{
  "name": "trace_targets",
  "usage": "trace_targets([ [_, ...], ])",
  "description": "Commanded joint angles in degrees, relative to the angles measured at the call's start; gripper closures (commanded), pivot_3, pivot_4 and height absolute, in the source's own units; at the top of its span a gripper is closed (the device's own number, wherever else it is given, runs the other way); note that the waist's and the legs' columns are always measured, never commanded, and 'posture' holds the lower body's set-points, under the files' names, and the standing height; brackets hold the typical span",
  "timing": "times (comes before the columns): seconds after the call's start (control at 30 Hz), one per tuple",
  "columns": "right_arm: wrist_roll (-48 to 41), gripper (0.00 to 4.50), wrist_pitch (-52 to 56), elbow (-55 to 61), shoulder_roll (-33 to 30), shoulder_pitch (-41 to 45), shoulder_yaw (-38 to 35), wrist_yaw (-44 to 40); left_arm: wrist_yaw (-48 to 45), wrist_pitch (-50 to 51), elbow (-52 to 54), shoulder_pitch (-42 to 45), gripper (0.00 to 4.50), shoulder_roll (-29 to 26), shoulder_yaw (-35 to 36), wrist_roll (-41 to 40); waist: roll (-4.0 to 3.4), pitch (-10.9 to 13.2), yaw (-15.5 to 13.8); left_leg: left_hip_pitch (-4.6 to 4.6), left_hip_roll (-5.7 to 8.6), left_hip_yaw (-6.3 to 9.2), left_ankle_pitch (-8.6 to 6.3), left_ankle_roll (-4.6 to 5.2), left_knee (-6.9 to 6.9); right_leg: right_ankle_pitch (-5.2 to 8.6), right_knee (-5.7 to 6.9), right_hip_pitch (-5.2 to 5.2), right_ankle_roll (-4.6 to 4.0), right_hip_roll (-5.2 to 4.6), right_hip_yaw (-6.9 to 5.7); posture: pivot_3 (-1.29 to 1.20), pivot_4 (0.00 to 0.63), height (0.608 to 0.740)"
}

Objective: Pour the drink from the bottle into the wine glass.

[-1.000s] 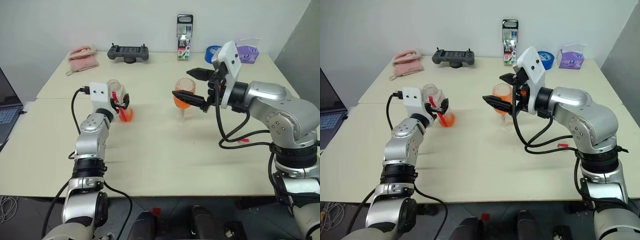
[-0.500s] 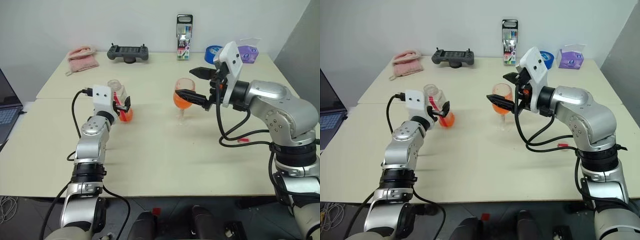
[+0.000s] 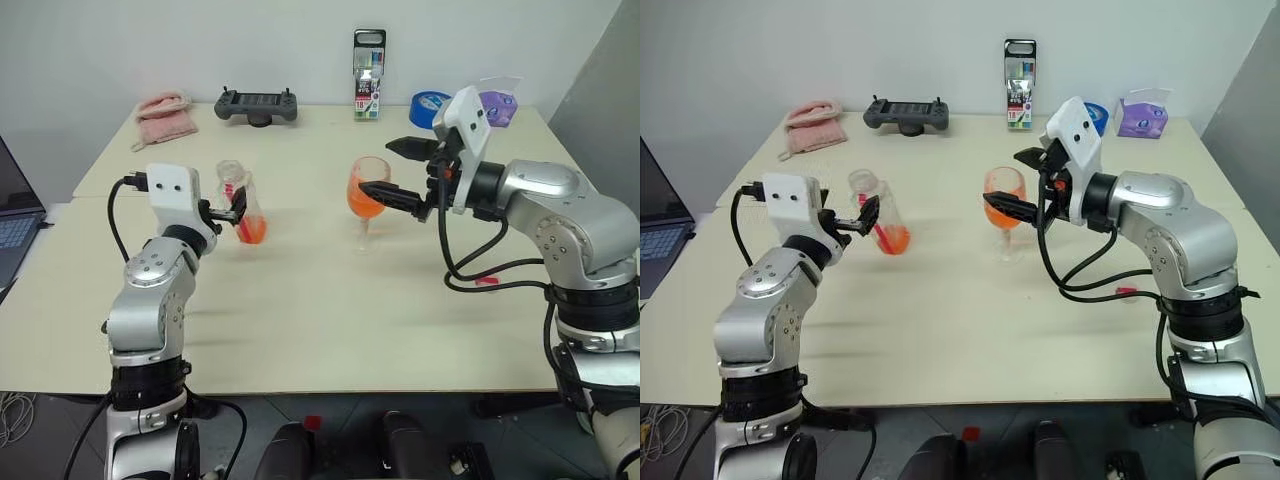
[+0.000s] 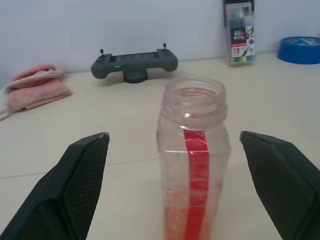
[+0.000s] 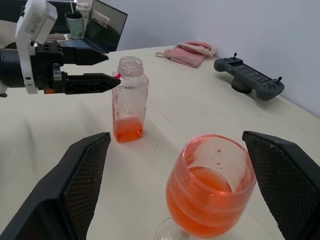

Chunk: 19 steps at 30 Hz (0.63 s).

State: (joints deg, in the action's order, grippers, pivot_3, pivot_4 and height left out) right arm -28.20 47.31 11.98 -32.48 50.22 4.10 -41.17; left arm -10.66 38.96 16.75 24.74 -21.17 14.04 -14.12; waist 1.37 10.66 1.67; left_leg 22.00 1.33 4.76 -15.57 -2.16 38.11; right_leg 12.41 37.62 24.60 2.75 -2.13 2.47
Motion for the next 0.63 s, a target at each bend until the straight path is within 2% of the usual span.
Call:
trace_targets([
  [0.03, 0.1, 0.00, -1.2, 1.1, -0.4, 0.4, -1.5, -0.3, -0.8, 2.1, 4.6, -0.7, 0.05, -1.2, 0.4, -1.4, 0.00, 0.0, 0.0, 0.00, 0.01, -0.01, 0.00, 0.00, 0.00, 0.00, 0.00, 0.00, 0.00, 0.01, 0.00, 0.00, 0.150, 0.740],
  [0.2, 0.4, 0.00, -1.5, 0.6, -1.9, 0.5, -2.1, -1.0, -7.4, -0.6, 7.4, -1.1, 0.05, -6.1, 4.1, -5.8, 0.00, 0.0, 0.0, 0.00, 0.02, -0.01, 0.00, 0.00, -0.01, 0.01, -0.02, 0.00, -0.01, 0.06, -0.01, 0.00, 0.150, 0.740],
  [0.3, -1.2, 0.00, -0.2, 2.4, -3.5, -0.5, -3.8, -1.6, -12.9, -1.9, 9.2, 0.7, 0.05, -7.5, 7.6, -12.9, 0.00, 0.0, 0.0, 0.00, -0.01, -0.02, 0.00, 0.00, -0.02, 0.01, -0.07, 0.00, -0.02, 0.05, -0.01, 0.00, 0.150, 0.740],
  [0.4, -3.8, 0.00, 1.5, 3.8, -6.2, -2.6, -7.3, -3.0, -17.2, 3.2, 10.6, 1.9, 0.05, -11.9, 7.1, -18.3, 0.00, 0.0, -0.2, 0.00, 0.00, 0.07, 0.00, 0.00, -0.02, 0.01, -0.27, -0.17, -0.02, 0.06, -0.10, 0.00, 0.150, 0.740],
  [0.53, -14.1, 0.00, 7.3, 5.9, -11.1, -7.8, -16.9, -7.8, -22.0, 8.5, 10.8, 4.4, 0.05, -18.2, 6.2, -24.2, 0.01, 0.0, -0.2, -0.05, 0.01, 0.07, -0.01, 0.02, -0.03, 0.01, -0.63, -0.42, -0.01, 0.04, -0.09, 0.00, 0.150, 0.740],
  [0.63, -15.9, 0.00, 7.6, 6.2, -12.0, -10.5, -18.2, -7.7, -22.1, 8.6, 9.4, 6.2, 0.05, -19.3, 5.1, -24.8, 0.01, 0.0, -0.1, -0.09, 0.02, 0.02, -0.02, 0.04, -0.04, 0.02, -0.65, -0.46, 0.00, 0.03, -0.06, 0.00, 0.150, 0.740],
])
